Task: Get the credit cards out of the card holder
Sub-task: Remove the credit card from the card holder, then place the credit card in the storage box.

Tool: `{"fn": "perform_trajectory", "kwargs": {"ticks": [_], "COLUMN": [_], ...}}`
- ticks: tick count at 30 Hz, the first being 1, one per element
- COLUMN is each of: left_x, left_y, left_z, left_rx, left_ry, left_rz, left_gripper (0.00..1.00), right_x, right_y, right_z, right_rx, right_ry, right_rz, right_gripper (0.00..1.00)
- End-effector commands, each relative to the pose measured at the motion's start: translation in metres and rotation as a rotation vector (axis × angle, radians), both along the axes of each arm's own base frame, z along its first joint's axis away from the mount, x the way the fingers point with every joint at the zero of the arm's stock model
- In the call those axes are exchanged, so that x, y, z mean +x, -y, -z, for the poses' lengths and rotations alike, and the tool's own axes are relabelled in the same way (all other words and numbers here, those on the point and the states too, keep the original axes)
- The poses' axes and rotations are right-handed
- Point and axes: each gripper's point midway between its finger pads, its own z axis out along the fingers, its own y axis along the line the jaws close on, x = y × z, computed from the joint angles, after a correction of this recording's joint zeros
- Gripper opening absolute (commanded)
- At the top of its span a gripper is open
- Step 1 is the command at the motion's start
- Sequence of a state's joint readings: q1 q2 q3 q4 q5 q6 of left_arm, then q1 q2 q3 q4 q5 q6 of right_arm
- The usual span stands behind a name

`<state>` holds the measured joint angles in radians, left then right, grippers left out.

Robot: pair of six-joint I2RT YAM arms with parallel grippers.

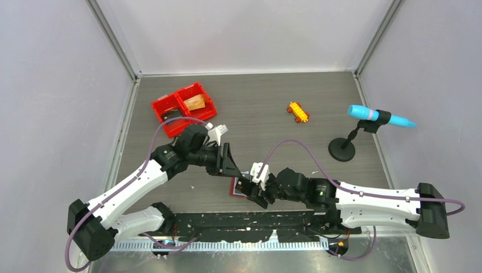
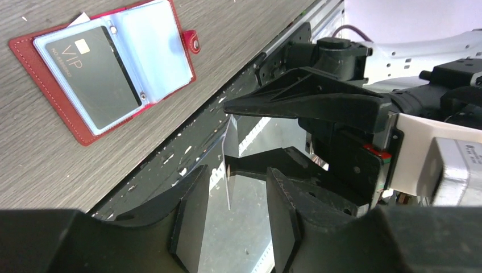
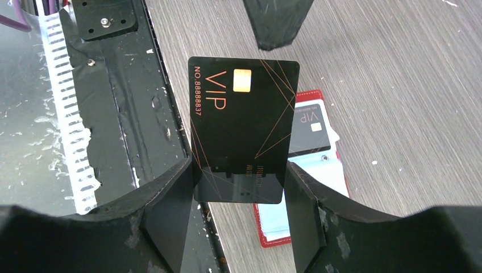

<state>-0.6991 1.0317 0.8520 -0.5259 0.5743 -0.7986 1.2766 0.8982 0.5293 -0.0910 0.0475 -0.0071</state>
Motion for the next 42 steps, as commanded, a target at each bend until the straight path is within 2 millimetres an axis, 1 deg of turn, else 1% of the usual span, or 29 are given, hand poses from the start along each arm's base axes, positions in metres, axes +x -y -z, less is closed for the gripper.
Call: {"fn": "perform_trajectory", "kwargs": {"ticks": [1,10,14,16,17,18,20,22,23,24,25,26,27,28,29,30,31,32,35,38,41,42], "left_x": [-0.01,-0.01,-0.011,-0.013,-0.013,-0.012,-0.008,-0.004,0.0,0.003,0.009,0.014,0.02,0.029,0.039,0.05,0.061,0.074,0.117,0.156,0.191,0.201], "left_y": [0.0,0.005,0.007,0.009,0.009,0.008,0.007,0.006,0.006,0.004,0.003,0.0,-0.003,-0.008,-0.013,-0.02,-0.028,-0.038,-0.075,-0.121,-0.166,-0.181], "left_z": [-0.012,-0.005,-0.003,-0.003,-0.004,-0.004,-0.004,-0.005,-0.006,-0.007,-0.007,-0.008,-0.011,-0.013,-0.016,-0.02,-0.025,-0.03,-0.038,-0.041,-0.042,-0.042], "left_rx": [-0.017,-0.013,-0.018,-0.027,-0.027,-0.022,-0.007,0.003,0.008,0.016,0.025,0.032,0.037,0.043,0.049,0.052,0.052,0.057,0.092,0.149,0.222,0.259], "left_ry": [0.014,-0.027,-0.049,-0.055,-0.052,-0.048,-0.029,-0.007,0.007,0.019,0.029,0.04,0.057,0.071,0.087,0.107,0.128,0.151,0.217,0.275,0.351,0.368], "left_rz": [0.08,0.1,0.114,0.127,0.128,0.126,0.112,0.095,0.084,0.071,0.056,0.04,0.019,-0.011,-0.047,-0.089,-0.132,-0.19,-0.383,-0.583,-0.73,-0.773], "left_gripper": [0.42,0.33,0.2,0.05,0.0,0.0,0.0,0.0,0.0,0.0,0.0,0.0,0.0,0.0,0.0,0.0,0.0,0.0,0.0,0.0,0.0,0.0], "right_x": [0.003,0.002,0.003,0.004,0.004,0.004,0.004,0.004,0.004,0.004,0.003,0.004,0.004,0.006,0.005,0.006,0.005,0.006,0.008,0.011,0.011,0.01], "right_y": [-0.016,-0.018,-0.017,-0.016,-0.015,-0.015,-0.014,-0.013,-0.012,-0.011,-0.009,-0.01,-0.008,-0.007,-0.004,-0.003,0.0,0.001,0.009,0.016,0.022,0.025], "right_z": [-0.037,-0.039,-0.04,-0.04,-0.039,-0.039,-0.039,-0.04,-0.041,-0.039,-0.036,-0.041,-0.041,-0.042,-0.04,-0.042,-0.039,-0.041,-0.038,-0.036,-0.039,-0.043], "right_rx": [0.091,0.106,0.113,0.117,0.115,0.119,0.123,0.131,0.138,0.138,0.144,0.173,0.188,0.203,0.217,0.235,0.251,0.271,0.303,0.313,0.342,0.36], "right_ry": [0.067,0.074,0.076,0.076,0.075,0.072,0.065,0.058,0.057,0.047,0.03,0.031,0.021,0.019,0.006,0.004,-0.011,-0.014,-0.042,-0.058,-0.069,-0.069], "right_rz": [-0.016,-0.018,-0.006,0.0,0.002,0.006,0.014,0.022,0.024,0.032,0.044,0.057,0.069,0.082,0.095,0.108,0.12,0.131,0.177,0.216,0.237,0.237], "right_gripper": [0.4,0.4,0.4,0.4,0.4,0.41,0.44,0.5,0.57,0.6,0.69,0.73,0.83,0.87,0.96,0.99,0.97,0.96,0.95,0.95,0.95,0.95]}}
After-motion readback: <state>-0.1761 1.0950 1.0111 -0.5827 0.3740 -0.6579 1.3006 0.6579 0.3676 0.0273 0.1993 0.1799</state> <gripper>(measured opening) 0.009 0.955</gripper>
